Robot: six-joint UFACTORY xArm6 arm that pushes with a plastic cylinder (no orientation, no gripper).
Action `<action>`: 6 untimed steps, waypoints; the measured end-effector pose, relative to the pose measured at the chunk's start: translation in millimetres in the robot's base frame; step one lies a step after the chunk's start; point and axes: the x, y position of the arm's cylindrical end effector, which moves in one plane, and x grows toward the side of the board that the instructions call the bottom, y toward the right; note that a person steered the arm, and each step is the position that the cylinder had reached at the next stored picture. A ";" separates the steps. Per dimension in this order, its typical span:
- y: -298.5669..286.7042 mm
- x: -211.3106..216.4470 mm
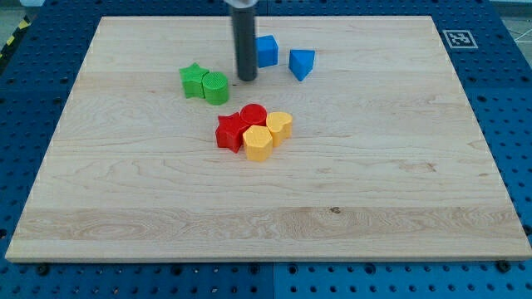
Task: Point at the yellow heart
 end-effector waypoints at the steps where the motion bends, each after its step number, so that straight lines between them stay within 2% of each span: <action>1: 44.7 10.2; 2: 62.0 32.8; 6: 30.1 81.6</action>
